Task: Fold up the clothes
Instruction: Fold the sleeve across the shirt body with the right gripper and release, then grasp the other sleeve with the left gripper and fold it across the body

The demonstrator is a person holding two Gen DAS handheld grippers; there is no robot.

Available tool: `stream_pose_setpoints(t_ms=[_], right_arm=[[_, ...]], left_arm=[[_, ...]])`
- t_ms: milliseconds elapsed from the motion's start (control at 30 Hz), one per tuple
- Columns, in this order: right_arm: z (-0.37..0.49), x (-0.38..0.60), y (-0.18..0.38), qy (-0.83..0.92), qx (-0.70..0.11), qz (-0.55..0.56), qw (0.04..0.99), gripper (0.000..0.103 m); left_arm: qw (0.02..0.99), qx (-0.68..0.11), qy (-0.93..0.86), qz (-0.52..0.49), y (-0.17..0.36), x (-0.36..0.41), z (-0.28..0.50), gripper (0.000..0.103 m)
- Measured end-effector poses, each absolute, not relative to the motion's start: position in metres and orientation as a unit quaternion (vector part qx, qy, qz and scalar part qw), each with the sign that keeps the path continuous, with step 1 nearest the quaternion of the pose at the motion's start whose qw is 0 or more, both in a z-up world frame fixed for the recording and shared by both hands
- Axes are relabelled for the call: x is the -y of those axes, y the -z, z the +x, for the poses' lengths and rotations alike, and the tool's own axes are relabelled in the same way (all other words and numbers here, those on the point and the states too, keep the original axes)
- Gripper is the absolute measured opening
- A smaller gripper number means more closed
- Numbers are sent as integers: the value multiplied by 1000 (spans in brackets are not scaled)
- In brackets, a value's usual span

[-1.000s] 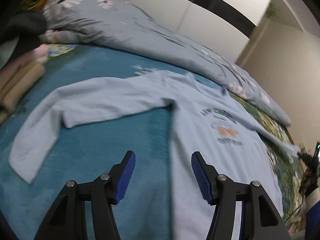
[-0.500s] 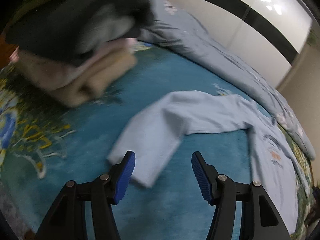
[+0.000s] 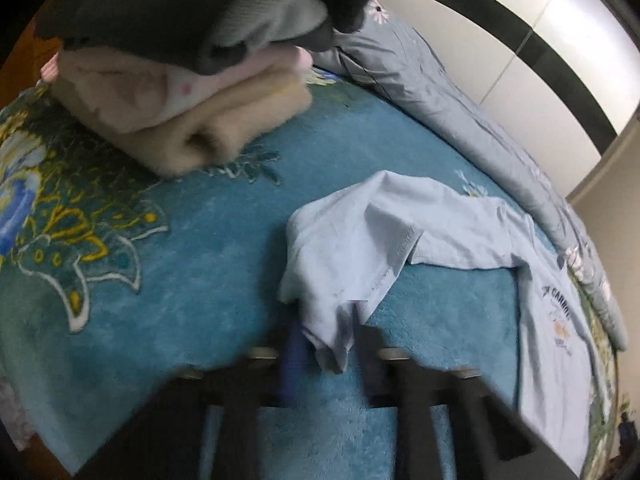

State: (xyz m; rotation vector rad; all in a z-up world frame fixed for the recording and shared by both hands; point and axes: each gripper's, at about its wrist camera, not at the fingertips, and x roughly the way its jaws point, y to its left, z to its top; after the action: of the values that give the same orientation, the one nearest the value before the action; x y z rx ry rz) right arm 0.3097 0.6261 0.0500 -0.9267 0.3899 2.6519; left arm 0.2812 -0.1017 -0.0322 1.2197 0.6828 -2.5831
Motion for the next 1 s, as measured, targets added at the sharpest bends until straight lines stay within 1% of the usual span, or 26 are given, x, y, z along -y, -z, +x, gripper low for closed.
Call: stream_pose_setpoints(t_ms=[100,200,267,400,467,600,733,867,1000], right_arm=[[310,-613,-48,-925,-127,-331,135,50],[311,-606,-46,-925,-120,-336,130,50],[311,-604,-42,-924,-124,-340,127,50],[310,-596,-35,-920,-125,-353,118,50],[308,-591,-31,-918,-120,-361,112,50],[310,-594,-29,-915,-126,-363,121,50],[308,-600,-26,-912,-158,-357,124,50],[293,-588,-27,-917,-176,-344,100,50],[275,-570,-27,-920,-195,-332,71,50]], left_arm=[[140,-168,894,391,12,104,279,5],[174,-133,898,381,-3,123,272,5],[188,-122,895,386,-4,136,266,5],[197,-108,881,417,14,149,253,6],[191,-118,877,425,21,151,252,6],[159,-162,881,414,18,150,261,5],[101,-190,896,389,-9,130,261,5],[38,-179,917,355,-54,95,243,5],[-21,-156,930,332,-99,46,206,5]])
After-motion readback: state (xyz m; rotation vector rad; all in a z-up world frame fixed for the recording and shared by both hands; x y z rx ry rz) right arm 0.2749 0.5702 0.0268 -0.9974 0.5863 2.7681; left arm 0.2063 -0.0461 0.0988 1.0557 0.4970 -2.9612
